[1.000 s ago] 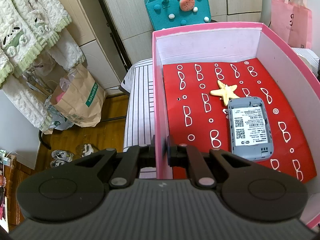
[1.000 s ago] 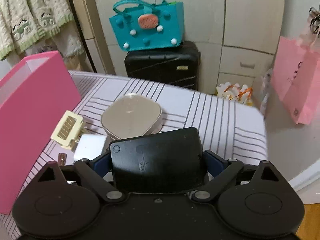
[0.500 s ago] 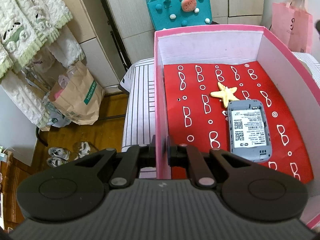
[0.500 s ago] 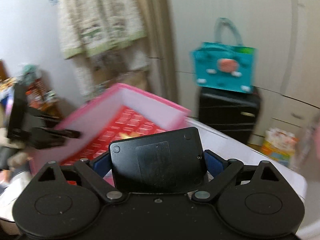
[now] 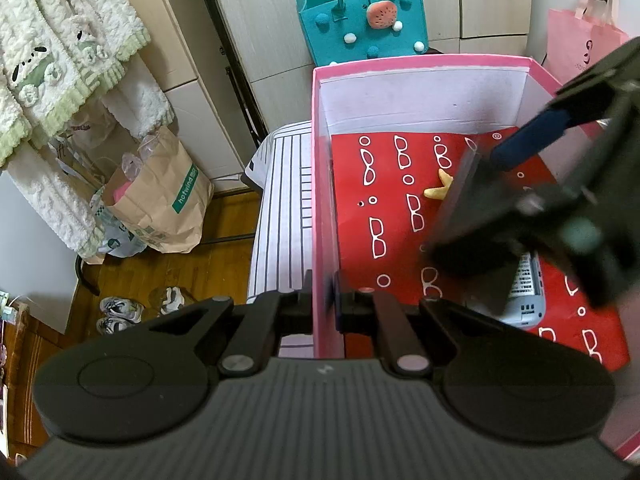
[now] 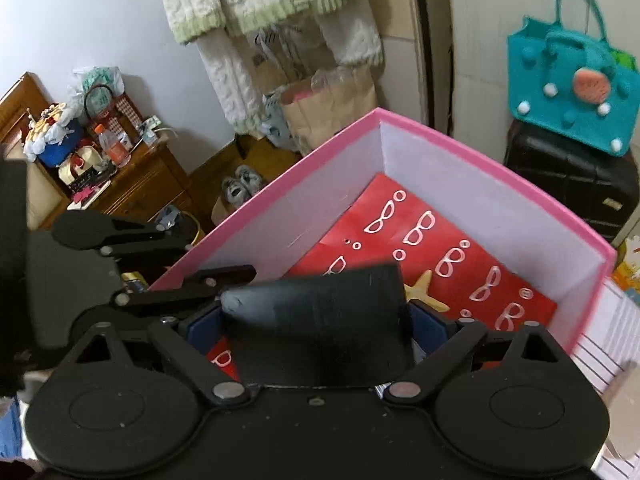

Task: Organize rigid objects
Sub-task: 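Place the black case into the pink box beside the grey router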

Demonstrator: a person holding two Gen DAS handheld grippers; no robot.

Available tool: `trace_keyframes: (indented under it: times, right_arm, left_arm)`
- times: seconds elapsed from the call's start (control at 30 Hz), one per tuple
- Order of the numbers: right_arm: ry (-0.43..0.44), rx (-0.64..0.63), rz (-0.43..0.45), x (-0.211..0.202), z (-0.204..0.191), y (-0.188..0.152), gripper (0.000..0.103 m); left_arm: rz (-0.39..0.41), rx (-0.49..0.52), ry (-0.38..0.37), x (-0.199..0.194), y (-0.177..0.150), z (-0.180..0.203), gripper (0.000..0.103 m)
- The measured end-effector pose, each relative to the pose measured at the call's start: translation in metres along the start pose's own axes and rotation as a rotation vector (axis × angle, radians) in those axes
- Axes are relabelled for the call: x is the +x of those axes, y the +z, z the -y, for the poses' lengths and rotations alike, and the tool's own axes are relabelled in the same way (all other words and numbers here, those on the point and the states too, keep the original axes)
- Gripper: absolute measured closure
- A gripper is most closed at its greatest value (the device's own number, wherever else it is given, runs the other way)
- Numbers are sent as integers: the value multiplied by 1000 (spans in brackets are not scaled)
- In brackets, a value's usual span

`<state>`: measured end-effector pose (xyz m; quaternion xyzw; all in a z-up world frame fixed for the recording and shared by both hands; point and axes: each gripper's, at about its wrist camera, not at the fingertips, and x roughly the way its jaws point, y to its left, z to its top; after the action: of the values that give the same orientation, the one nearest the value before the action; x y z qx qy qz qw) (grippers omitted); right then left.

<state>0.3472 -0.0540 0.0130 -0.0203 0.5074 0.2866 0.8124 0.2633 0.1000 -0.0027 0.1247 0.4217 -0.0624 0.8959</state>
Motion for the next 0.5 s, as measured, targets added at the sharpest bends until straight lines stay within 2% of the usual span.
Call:
trace_keyframes:
  times: [0.07, 0.23, 0.37, 0.5]
  right_arm:
    - [33, 37, -10, 2, 7, 4, 6]
    - [49, 67, 47, -18, 12, 0, 6]
    - [-11, 43, 105, -55, 17, -23, 6]
    - [-116, 38, 161, -95, 28, -59, 6]
  left_arm:
    - [0, 3, 1, 0, 0, 1, 96]
    - [1, 7, 2, 0, 0, 1, 96]
    - [3, 8, 0, 1, 0, 0, 96]
    - [2, 17, 8, 1, 0, 1, 96]
